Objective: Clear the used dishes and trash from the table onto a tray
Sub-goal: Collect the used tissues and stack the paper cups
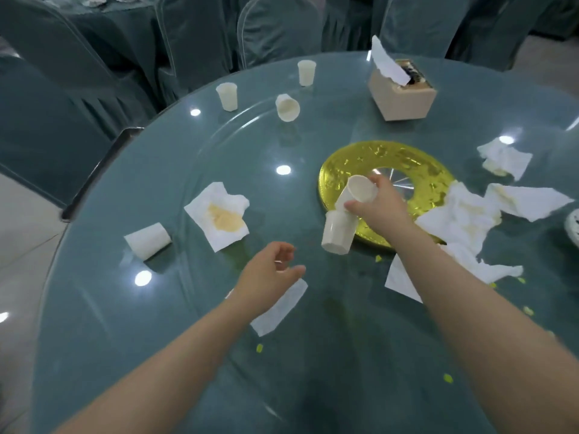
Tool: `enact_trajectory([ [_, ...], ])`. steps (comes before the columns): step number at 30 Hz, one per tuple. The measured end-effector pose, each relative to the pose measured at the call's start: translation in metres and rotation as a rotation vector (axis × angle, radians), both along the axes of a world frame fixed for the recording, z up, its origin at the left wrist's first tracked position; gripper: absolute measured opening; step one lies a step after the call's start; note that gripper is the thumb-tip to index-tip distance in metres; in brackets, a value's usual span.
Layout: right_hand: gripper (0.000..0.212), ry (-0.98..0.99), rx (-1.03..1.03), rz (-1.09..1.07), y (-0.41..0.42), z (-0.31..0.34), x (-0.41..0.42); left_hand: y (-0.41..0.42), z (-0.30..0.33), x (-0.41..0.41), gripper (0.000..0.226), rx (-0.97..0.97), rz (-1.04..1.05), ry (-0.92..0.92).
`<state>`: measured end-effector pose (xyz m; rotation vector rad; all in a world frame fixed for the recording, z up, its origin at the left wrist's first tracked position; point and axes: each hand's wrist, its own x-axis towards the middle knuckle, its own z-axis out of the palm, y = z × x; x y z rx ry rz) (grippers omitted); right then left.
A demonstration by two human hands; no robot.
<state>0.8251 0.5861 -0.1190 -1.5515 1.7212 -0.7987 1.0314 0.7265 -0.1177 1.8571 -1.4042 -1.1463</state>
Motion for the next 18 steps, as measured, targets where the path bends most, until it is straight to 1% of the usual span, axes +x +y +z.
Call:
enact_trajectory([
  [4, 0.068, -0.085, 0.023, -0.015, 0.017, -0.004, -0.007, -0.024, -0.019, -0.033, 0.068, 0.006, -0.082, -0.162],
  [6, 0.069, -0.124, 0.049, -0.012, 0.03, -0.001, -0.009, -0.03, -0.029, -0.044, 0.08, 0.007, -0.113, -0.255],
  [7, 0.07, -0.16, 0.06, 0.0, 0.039, -0.001, -0.009, -0.032, -0.034, -0.048, 0.081, 0.005, -0.139, -0.307],
  [9, 0.067, -0.204, 0.06, 0.037, 0.055, -0.005, -0.011, -0.033, -0.037, -0.055, 0.071, -0.033, -0.198, -0.373],
  [12, 0.062, -0.183, 0.082, 0.106, 0.074, -0.009, -0.009, -0.03, -0.032, -0.063, 0.051, -0.098, -0.246, -0.363],
  [14, 0.061, -0.168, 0.087, 0.162, 0.085, -0.005, -0.005, -0.025, -0.023, -0.06, 0.043, -0.106, -0.224, -0.359],
  [18, 0.06, -0.26, 0.116, 0.273, 0.1, 0.012, 0.005, -0.011, 0.003, -0.032, 0.044, -0.18, -0.17, -0.303],
])
